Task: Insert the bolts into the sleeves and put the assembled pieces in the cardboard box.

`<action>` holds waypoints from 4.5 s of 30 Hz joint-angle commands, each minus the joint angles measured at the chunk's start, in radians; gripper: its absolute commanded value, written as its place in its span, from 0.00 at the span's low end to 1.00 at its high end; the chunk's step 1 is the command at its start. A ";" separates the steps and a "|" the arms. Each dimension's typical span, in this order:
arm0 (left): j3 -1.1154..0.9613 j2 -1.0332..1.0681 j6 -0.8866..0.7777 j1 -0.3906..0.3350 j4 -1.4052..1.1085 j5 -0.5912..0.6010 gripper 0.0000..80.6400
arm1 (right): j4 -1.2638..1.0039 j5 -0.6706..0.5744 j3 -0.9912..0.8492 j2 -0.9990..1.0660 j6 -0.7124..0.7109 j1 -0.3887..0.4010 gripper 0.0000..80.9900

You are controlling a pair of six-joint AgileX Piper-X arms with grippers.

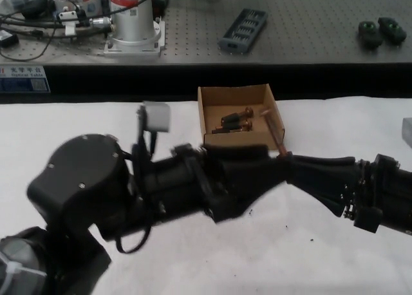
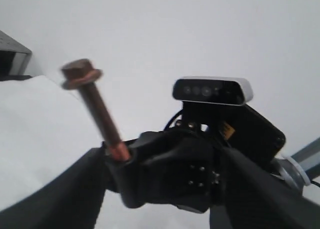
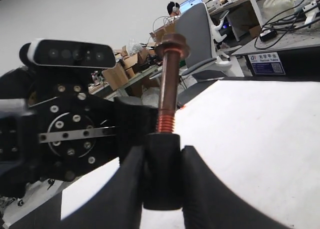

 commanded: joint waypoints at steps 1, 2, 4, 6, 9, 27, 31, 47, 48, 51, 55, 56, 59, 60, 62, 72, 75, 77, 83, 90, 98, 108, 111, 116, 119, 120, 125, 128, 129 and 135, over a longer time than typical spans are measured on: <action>-0.001 0.000 0.013 0.024 0.004 -0.001 0.59 | -0.078 -0.001 -0.012 -0.011 -0.005 -0.008 0.17; 0.001 0.000 0.022 0.034 0.020 0.004 0.59 | -0.103 0.001 -0.012 -0.011 0.006 -0.007 0.17; 0.005 0.000 0.052 0.049 0.048 0.012 0.59 | -0.155 0.006 -0.012 -0.013 0.024 -0.007 0.17; 0.012 0.000 0.059 0.057 0.073 0.019 0.59 | -0.158 0.006 -0.012 -0.013 0.023 -0.007 0.17; 0.030 0.000 0.075 0.057 0.078 0.020 0.59 | -0.174 -0.021 -0.012 -0.013 0.024 -0.004 0.17; 0.066 0.000 0.081 0.057 -0.017 0.020 0.59 | -0.291 -0.081 -0.014 -0.018 0.125 -0.004 0.17; 0.066 0.000 0.056 0.057 -0.038 0.020 0.59 | -0.291 -0.078 -0.014 -0.018 0.124 -0.004 0.17; 0.066 -0.002 0.011 0.057 -0.007 -0.028 0.59 | 0.425 -0.053 -0.324 0.057 -0.103 -0.074 0.17; 0.066 -0.002 -0.002 0.057 -0.012 -0.027 0.59 | 0.473 -0.053 -0.361 0.073 -0.117 -0.085 0.17; 0.066 -0.002 -0.023 0.057 -0.037 -0.028 0.59 | 0.594 -0.053 -0.475 0.128 -0.148 -0.118 0.17; 0.066 -0.004 -0.023 0.057 -0.056 -0.028 0.58 | 0.711 -0.083 -0.631 0.227 -0.172 -0.147 0.17; 0.066 -0.004 -0.023 0.057 -0.056 -0.028 0.57 | 0.739 -0.092 -0.666 0.249 -0.172 -0.150 0.17; 0.068 -0.004 -0.023 0.057 -0.061 0.001 0.49 | 0.825 -0.104 -0.787 0.324 -0.172 -0.155 0.17; 0.068 -0.004 -0.023 0.057 -0.060 0.014 0.47 | 0.851 -0.104 -0.828 0.351 -0.172 -0.155 0.17; 0.068 -0.004 -0.023 0.057 -0.064 0.043 0.43 | 0.898 -0.104 -0.903 0.397 -0.172 -0.155 0.17; 0.068 -0.007 -0.023 0.057 -0.074 0.074 0.43 | 1.098 -0.104 -1.161 0.566 -0.190 -0.150 0.17; 0.068 -0.007 -0.023 0.057 -0.074 0.074 0.43 | 1.163 -0.104 -1.232 0.624 -0.190 -0.144 0.17; 0.068 -0.007 -0.023 0.057 -0.074 0.074 0.43 | 1.208 -0.104 -1.279 0.654 -0.190 -0.139 0.17; 0.068 -0.007 -0.048 0.057 -0.074 0.074 0.43 | 1.262 -0.040 -1.359 0.697 -0.185 -0.134 0.17; 0.068 -0.037 -0.054 0.057 -0.074 0.081 0.43 | 1.368 0.028 -1.386 0.727 -0.198 -0.132 0.17; 0.068 -0.088 -0.054 0.057 -0.074 0.081 0.43 | 1.443 0.107 -1.386 0.727 -0.224 -0.120 0.38; 0.068 -0.133 -0.054 0.061 -0.070 0.093 0.43 | 1.536 0.012 -1.386 0.706 -0.243 -0.106 0.45; 0.073 -0.133 -0.054 0.082 -0.068 0.118 0.43 | 1.756 -0.008 -1.375 0.640 -0.417 -0.136 0.28; 0.130 -0.136 -0.029 0.145 -0.074 -0.013 0.43 | 1.945 0.084 -1.268 0.451 -0.714 -0.171 0.10; 0.174 -0.145 0.032 0.154 -0.074 -0.147 0.43 | 1.852 0.082 -1.136 0.320 -0.712 -0.174 0.10; 0.186 -0.150 0.062 0.154 -0.074 -0.189 0.43 | 1.802 0.082 -1.079 0.270 -0.706 -0.174 0.10; 0.220 -0.188 0.097 0.154 -0.050 -0.254 0.43 | 1.472 0.088 -0.740 0.026 -0.600 -0.174 0.10; 0.219 -0.218 0.097 0.154 0.054 -0.277 0.40 | 1.221 0.192 -0.532 -0.112 -0.536 -0.167 0.10; 0.219 -0.230 0.097 0.154 0.106 -0.286 0.38 | 1.149 0.243 -0.467 -0.146 -0.515 -0.167 0.10; 0.219 -0.298 0.193 0.126 0.278 -0.306 0.35 | 0.809 0.361 -0.186 -0.328 -0.435 -0.167 0.10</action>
